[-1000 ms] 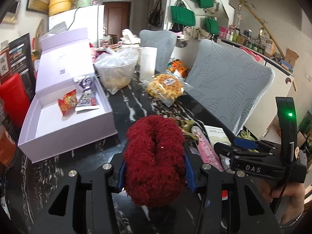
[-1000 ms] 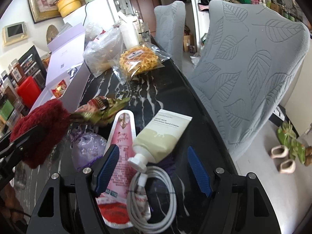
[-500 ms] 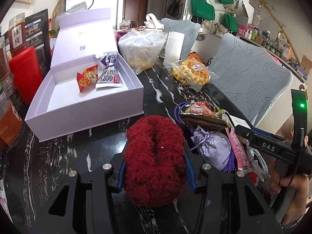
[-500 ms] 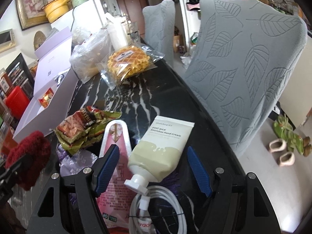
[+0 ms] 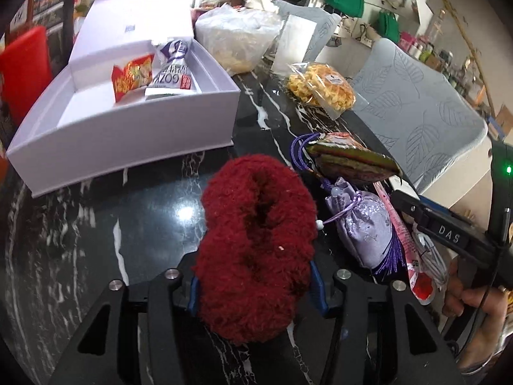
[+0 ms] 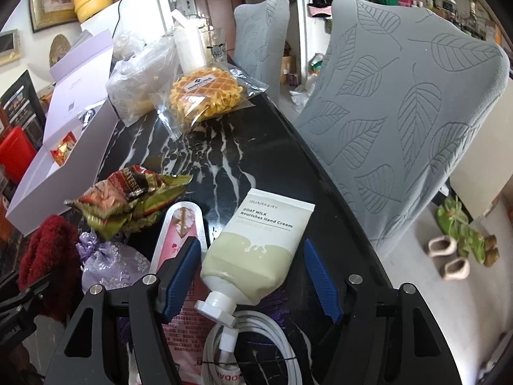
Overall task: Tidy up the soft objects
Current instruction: 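Grasp the goat milk hand cream tube with the right gripper while the left holds the sock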
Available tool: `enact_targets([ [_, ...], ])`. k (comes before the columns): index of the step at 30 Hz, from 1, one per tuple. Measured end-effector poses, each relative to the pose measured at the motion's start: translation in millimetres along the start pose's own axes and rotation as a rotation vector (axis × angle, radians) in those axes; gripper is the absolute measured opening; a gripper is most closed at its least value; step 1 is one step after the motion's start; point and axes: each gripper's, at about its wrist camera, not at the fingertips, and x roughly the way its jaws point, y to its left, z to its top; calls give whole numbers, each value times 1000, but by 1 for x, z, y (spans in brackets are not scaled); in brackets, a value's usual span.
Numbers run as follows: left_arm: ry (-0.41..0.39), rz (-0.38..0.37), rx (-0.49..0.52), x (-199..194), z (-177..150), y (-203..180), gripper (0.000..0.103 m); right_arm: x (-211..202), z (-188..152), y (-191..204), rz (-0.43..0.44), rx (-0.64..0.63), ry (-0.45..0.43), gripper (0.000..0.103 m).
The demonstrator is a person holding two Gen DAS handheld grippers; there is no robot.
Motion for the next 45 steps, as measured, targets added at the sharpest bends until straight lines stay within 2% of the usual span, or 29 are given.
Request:
enact_targets([
  [1,-1,2,4,0,0,0,53,0,0,1,-3,-6,0,58],
  [5,-7,22,39,0,-2,-5,53,0,0,2,7,-17,-1,55],
  [12,-21,23,34,-3,-4,-5,52,-8,-5,-9,79,73,-31,53],
  [16,-44,41,42,-9,-4,-6,46,-18,-8,-6,79,60,-54,53],
  [27,-87,32,38,-34,-1,-1,46,-49,-13,6,85,18,-97,53],
  [35,-132,48,12,-63,-2,14,46,-72,-14,26,114,-25,-126,53],
  [45,-216,103,-12,-106,3,42,46,-94,-13,73,193,-104,-159,53],
])
